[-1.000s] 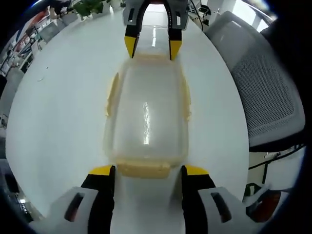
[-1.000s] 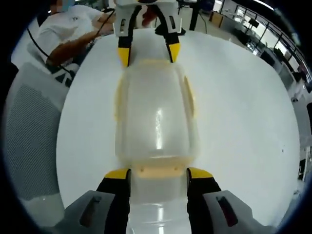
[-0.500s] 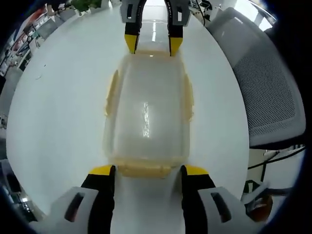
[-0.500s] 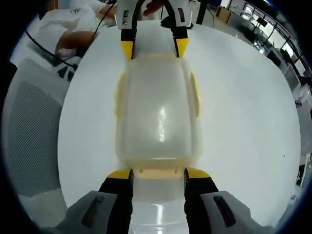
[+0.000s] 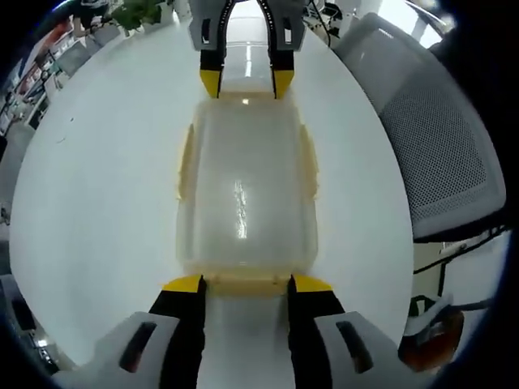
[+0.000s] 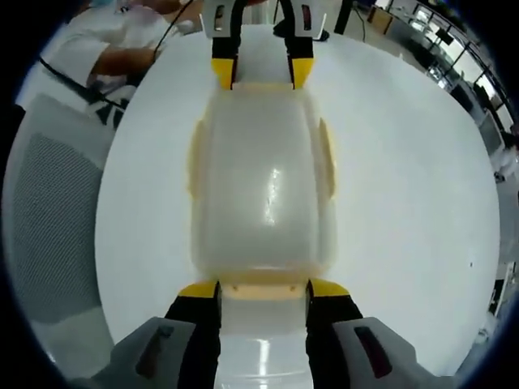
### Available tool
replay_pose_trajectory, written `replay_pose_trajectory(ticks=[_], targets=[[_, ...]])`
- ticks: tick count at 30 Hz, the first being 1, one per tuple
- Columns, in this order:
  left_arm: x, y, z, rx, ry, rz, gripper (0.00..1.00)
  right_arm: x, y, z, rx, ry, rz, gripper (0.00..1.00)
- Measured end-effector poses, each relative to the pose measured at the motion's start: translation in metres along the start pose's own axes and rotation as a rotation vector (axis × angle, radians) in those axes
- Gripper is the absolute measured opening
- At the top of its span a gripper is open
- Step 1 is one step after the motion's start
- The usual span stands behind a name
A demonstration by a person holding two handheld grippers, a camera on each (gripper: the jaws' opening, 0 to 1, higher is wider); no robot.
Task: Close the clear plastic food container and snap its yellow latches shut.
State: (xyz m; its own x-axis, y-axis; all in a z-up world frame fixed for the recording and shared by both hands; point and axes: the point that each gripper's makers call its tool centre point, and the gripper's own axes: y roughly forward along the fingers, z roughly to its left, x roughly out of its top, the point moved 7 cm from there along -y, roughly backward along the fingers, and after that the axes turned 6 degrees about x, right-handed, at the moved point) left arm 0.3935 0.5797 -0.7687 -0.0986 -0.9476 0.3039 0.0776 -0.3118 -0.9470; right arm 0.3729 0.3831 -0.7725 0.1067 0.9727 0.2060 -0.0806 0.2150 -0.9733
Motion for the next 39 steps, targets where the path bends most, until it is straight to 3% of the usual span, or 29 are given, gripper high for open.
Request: replay_pose_trajectory(ticks=[8, 26, 33, 36, 39], targets=[[0.0094, 0.0027, 0.001, -0.005, 0.024, 0.096, 0.39, -0.0001, 0.0003, 0.0006, 0.001, 0.009, 0.014, 0.4], [0.0026, 0.0012, -0.0029, 0.007, 0.005, 0.025, 0.39, 0.001, 0.0014, 0.0021, 0.006, -0.005, 0.026, 0.4], [0.0051, 0.0025, -0.0035, 0.009, 0.003, 0.057, 0.39, -0.0009, 0.0013, 0.0028, 0.005, -0.006, 0.003, 0.39], [0.0017, 0.0011, -0.0044, 0.011, 0.0, 0.023, 0.38, -0.001, 0.0015, 0.0033, 0.003, -0.007, -0.003, 0.39], [0.0042, 0.0015, -0.0035, 0.01, -0.007, 0.033, 0.38, 0.0024, 0.0025, 0.0024, 0.006, -0.006, 0.028, 0.39]])
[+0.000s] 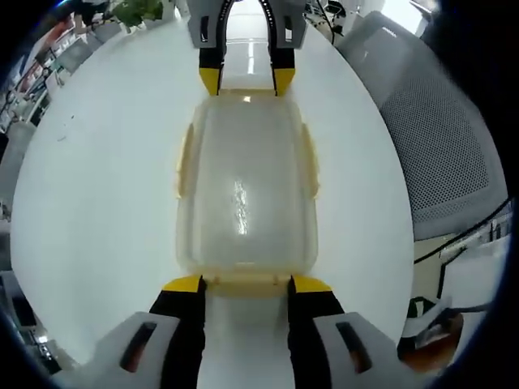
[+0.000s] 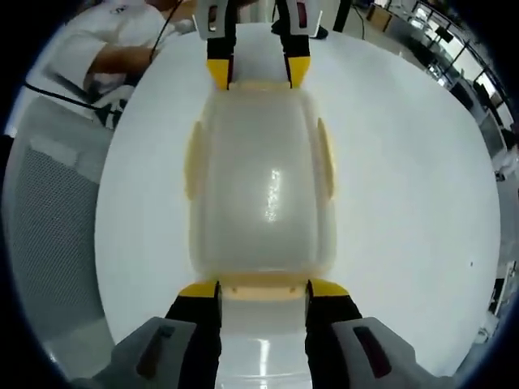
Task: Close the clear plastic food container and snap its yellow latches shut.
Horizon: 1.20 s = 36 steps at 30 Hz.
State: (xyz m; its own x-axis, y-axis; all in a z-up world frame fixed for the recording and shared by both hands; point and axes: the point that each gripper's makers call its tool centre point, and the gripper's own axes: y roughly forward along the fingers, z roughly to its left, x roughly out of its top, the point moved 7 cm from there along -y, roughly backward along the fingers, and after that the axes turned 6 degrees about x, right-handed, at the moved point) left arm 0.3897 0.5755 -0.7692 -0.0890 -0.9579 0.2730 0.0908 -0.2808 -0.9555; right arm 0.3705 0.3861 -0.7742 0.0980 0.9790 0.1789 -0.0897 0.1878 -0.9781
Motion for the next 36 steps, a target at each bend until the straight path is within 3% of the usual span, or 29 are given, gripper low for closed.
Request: replay_pose_trajectory(ticks=[12, 17, 20, 26, 36], targets=[[0.004, 0.001, 0.0, 0.001, 0.002, 0.062, 0.38, -0.005, -0.002, 0.001, -0.005, 0.007, -0.037, 0.38], [0.004, -0.001, -0.001, 0.005, 0.01, 0.046, 0.38, -0.002, -0.003, 0.001, -0.004, 0.002, -0.015, 0.38], [0.004, -0.003, -0.008, 0.012, 0.036, 0.067, 0.38, -0.004, -0.004, 0.002, -0.006, -0.021, -0.035, 0.38], [0.007, -0.01, -0.003, 0.016, 0.003, 0.027, 0.38, -0.009, -0.008, 0.001, -0.027, -0.038, -0.062, 0.38], [0.01, -0.018, -0.007, 0.005, 0.006, 0.039, 0.38, -0.007, -0.021, 0.006, -0.016, -0.04, -0.092, 0.38]])
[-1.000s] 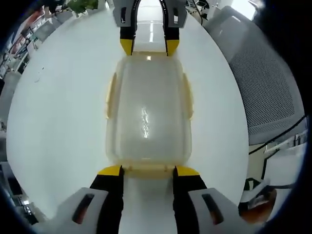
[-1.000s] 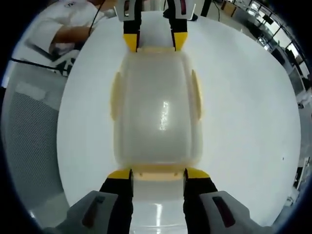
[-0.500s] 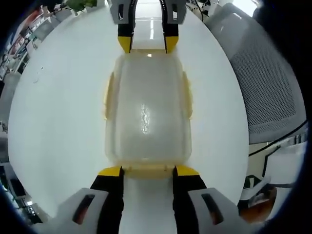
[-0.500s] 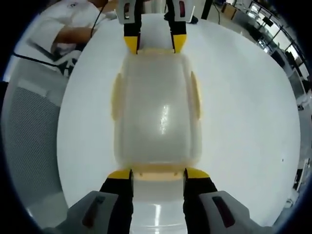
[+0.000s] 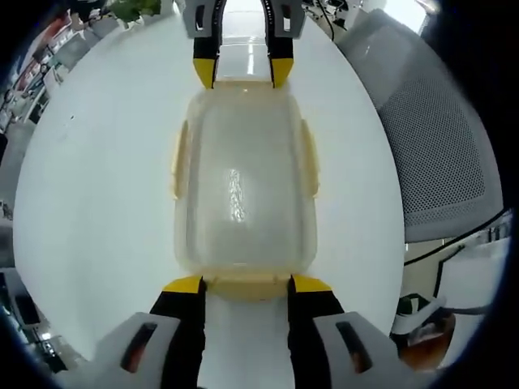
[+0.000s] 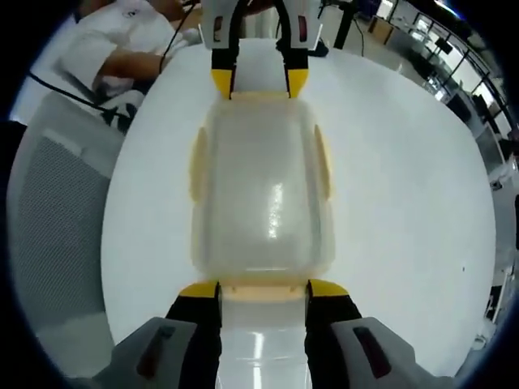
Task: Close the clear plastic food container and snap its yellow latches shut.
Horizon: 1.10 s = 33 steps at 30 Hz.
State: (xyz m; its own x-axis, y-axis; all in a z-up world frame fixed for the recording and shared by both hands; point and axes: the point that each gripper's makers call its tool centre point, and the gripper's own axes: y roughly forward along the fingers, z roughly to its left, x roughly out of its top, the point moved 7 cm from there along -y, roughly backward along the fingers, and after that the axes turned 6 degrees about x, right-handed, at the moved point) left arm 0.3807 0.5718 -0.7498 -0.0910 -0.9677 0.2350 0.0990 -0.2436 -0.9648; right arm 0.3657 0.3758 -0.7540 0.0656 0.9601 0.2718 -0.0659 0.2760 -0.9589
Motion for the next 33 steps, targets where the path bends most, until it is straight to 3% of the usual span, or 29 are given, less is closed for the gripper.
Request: replay_pose_trajectory(ticks=[33], targets=[[0.016, -0.047, -0.003, 0.001, -0.001, -0.002, 0.38, 0.008, -0.052, 0.012, 0.021, -0.01, -0.058, 0.38]])
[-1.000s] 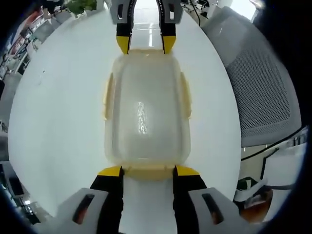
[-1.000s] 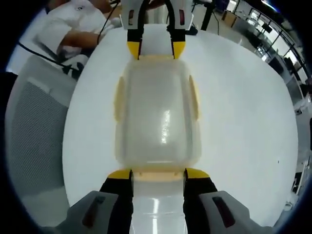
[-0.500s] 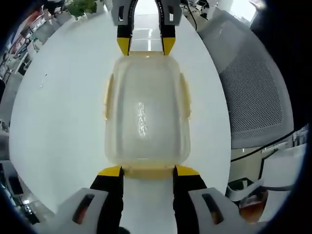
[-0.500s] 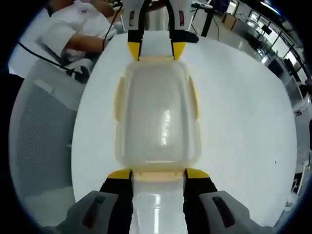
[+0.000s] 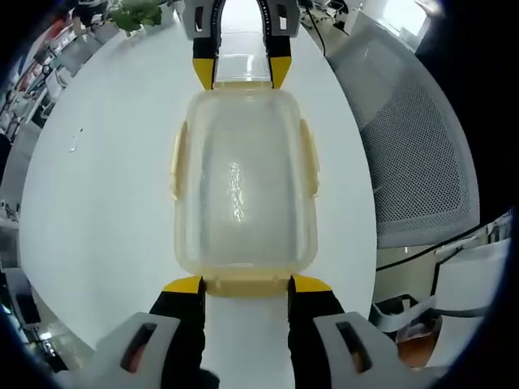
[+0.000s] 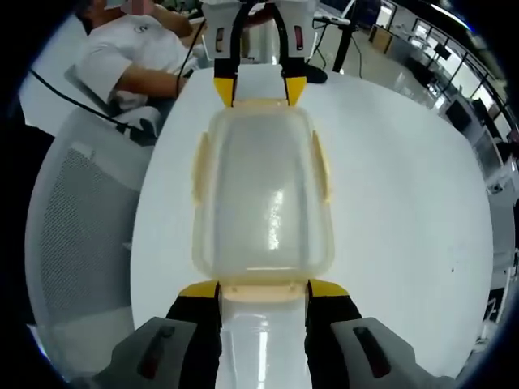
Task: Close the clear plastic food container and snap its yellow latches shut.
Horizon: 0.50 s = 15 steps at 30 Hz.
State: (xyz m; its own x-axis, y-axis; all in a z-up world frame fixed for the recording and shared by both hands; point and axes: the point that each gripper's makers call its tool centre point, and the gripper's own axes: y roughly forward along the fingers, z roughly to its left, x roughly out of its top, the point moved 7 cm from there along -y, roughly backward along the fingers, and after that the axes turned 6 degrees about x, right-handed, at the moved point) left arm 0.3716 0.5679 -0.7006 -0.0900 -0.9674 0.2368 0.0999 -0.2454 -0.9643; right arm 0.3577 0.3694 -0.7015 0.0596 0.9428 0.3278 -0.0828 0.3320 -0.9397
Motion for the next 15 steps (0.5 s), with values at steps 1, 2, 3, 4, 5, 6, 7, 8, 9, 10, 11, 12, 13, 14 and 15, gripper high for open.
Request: replay_pose_trajectory(ticks=[1, 2, 3, 4, 5, 6, 7, 8, 9, 10, 11, 12, 13, 14, 15], targets=[[0.001, -0.002, 0.0, 0.001, 0.001, -0.002, 0.38, 0.0, -0.002, 0.0, -0.002, -0.001, 0.001, 0.38], [0.003, -0.004, 0.002, 0.006, 0.001, -0.005, 0.38, -0.001, -0.004, -0.001, -0.006, -0.001, 0.003, 0.38], [0.004, -0.006, 0.003, 0.009, 0.0, -0.006, 0.38, -0.001, -0.005, -0.002, -0.008, 0.0, 0.003, 0.38], [0.004, -0.007, 0.003, 0.01, 0.001, -0.008, 0.38, -0.001, -0.007, -0.001, -0.01, 0.0, 0.003, 0.38], [0.005, -0.007, 0.003, 0.011, 0.002, -0.008, 0.38, -0.001, -0.008, -0.001, -0.01, 0.0, 0.004, 0.38], [0.005, -0.008, 0.003, 0.01, 0.001, -0.007, 0.38, 0.0, -0.009, -0.001, -0.011, 0.0, 0.004, 0.38], [0.006, -0.008, 0.002, 0.008, 0.002, -0.007, 0.38, 0.0, -0.01, 0.0, -0.011, -0.002, 0.004, 0.38], [0.006, -0.009, 0.002, 0.005, 0.003, -0.005, 0.38, 0.001, -0.012, 0.001, -0.009, -0.003, 0.006, 0.38], [0.006, -0.01, 0.002, 0.006, 0.004, -0.005, 0.38, 0.001, -0.014, 0.001, -0.007, -0.002, 0.005, 0.38], [0.007, -0.013, 0.002, 0.006, 0.005, -0.005, 0.38, 0.002, -0.016, 0.0, -0.004, 0.0, 0.003, 0.38], [0.007, -0.013, 0.002, 0.006, 0.004, -0.005, 0.38, 0.002, -0.017, 0.0, -0.002, -0.001, 0.003, 0.38], [0.008, -0.015, 0.002, 0.005, 0.003, -0.005, 0.38, 0.002, -0.02, -0.001, -0.001, -0.004, 0.003, 0.38], [0.008, -0.016, 0.003, 0.005, 0.002, -0.006, 0.38, 0.003, -0.021, -0.001, -0.002, -0.007, 0.003, 0.38], [0.009, -0.018, 0.005, 0.004, 0.0, -0.007, 0.38, 0.003, -0.023, -0.002, -0.001, -0.008, 0.003, 0.38], [0.009, -0.019, 0.006, 0.003, -0.001, -0.008, 0.38, 0.003, -0.026, -0.002, -0.001, -0.008, 0.001, 0.38]])
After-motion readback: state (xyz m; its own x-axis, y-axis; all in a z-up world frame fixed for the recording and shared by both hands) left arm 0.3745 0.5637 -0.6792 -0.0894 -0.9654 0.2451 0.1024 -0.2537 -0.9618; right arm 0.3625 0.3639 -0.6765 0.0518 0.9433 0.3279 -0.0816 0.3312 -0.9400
